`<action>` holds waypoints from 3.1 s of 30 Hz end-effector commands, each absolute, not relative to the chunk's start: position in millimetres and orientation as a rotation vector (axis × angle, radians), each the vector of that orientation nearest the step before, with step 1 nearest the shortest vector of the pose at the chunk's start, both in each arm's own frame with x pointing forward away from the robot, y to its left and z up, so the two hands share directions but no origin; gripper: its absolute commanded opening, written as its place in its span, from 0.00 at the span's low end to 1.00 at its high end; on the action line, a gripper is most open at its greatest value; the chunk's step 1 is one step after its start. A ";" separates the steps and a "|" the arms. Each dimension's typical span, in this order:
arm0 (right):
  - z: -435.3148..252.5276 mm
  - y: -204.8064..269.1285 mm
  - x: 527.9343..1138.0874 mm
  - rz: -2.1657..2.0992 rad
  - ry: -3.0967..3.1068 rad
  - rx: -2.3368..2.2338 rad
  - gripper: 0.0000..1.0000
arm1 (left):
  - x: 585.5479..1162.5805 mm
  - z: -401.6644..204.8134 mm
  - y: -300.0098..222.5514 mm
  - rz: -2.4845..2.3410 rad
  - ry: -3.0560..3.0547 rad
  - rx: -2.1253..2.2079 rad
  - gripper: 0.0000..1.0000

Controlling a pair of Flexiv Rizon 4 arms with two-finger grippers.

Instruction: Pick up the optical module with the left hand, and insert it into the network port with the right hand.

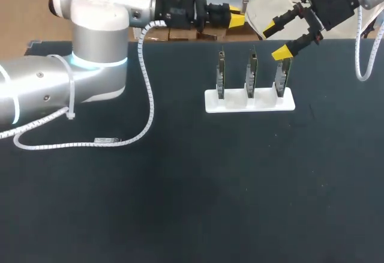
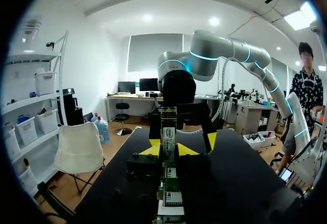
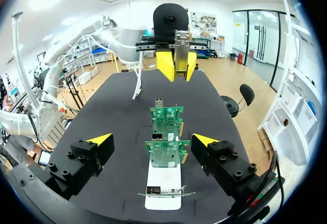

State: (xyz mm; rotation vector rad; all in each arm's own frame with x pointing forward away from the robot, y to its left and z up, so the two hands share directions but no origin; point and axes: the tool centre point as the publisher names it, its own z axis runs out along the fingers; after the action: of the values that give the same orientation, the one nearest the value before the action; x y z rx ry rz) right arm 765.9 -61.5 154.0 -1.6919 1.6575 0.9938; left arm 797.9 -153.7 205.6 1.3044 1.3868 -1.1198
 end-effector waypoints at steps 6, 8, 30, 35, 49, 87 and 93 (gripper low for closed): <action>153.6 -61.7 764.8 0.991 1.655 -1.690 1.00 | 779.5 203.8 -157.0 -1.061 1.358 1.275 0.00; 153.6 -61.7 764.8 0.991 1.655 -1.690 1.00 | 777.5 202.8 -157.5 -1.066 1.349 1.279 0.00; 153.6 -61.7 764.8 0.991 1.655 -1.690 1.00 | 769.5 189.0 -175.5 -1.140 1.339 1.336 0.00; 153.6 -61.7 764.8 0.991 1.655 -1.690 1.00 | 769.6 186.3 -178.2 -1.150 1.340 1.335 0.00; 153.6 -61.7 764.8 0.991 1.655 -1.690 1.00 | 764.6 178.3 -178.4 -1.171 1.359 1.368 0.00; 153.6 -61.7 764.8 0.991 1.655 -1.690 1.00 | 764.3 163.1 -187.9 -1.209 1.386 1.340 0.00; 153.6 -61.7 764.8 0.991 1.655 -1.690 1.00 | 763.1 160.0 -187.4 -1.219 1.396 1.336 0.00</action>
State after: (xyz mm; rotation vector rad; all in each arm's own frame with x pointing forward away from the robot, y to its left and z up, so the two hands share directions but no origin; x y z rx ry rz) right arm 765.9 -61.5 154.0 -1.6919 1.6575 0.9938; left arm 762.2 -187.2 160.9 1.3357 1.3974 -1.2174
